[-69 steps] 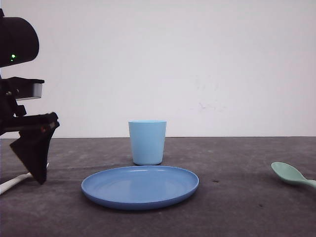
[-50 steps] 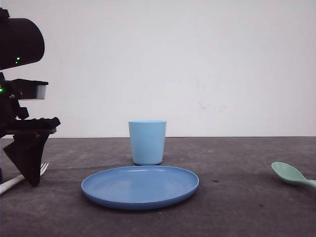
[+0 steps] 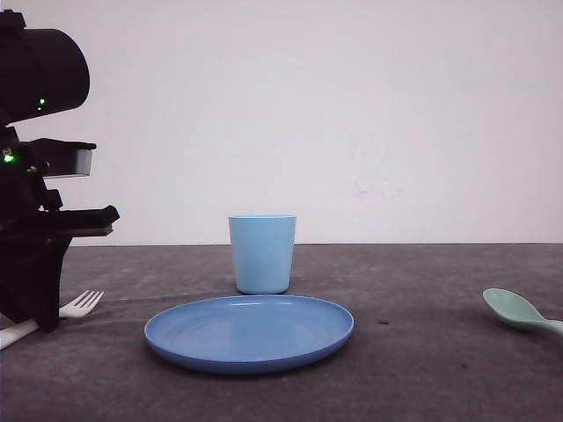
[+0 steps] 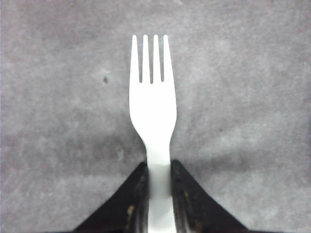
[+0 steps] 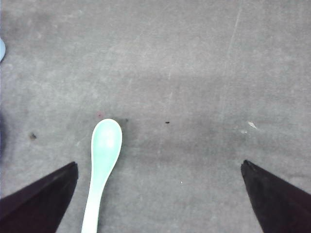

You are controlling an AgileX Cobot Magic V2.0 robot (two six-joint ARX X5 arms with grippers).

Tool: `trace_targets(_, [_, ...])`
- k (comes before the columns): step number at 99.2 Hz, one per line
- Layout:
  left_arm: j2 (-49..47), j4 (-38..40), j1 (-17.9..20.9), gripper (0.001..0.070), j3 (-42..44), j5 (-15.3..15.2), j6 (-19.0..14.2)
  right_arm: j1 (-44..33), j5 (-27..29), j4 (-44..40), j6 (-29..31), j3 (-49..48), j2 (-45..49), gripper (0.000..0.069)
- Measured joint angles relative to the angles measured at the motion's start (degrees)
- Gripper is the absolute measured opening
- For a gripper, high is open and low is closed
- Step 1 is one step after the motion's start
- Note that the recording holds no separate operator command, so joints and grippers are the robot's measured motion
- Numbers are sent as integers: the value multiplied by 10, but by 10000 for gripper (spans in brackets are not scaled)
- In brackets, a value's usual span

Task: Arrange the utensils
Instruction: 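Lower the left gripper onto the white fork and close it, then lift the white fork with the left gripper and carry it over the cup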

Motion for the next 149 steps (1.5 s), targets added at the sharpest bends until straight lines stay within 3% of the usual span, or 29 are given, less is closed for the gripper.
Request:
trace_targets(20, [-16,20,0,46,0,-4,0,0,0,0,0,0,0,679])
trace_targets(61, [-201,136,-13,46,0,-3,0,0,0,0,0,0,0,679])
trace_targets(80, [-236,263,-14,46,0,47,0,0,0,0,0,0,0,679])
trace_targets(96, [-208,395,-19,46,0,88,0,0,-1,0,0,0,0,679])
trace_targets(124, [-79,626,-31,46,0,90,0,0,-2,0,0,0,0,679])
trace_targets(149, [66,784,-50,46,0,98,3,0,-2,-2,0,0,0,679])
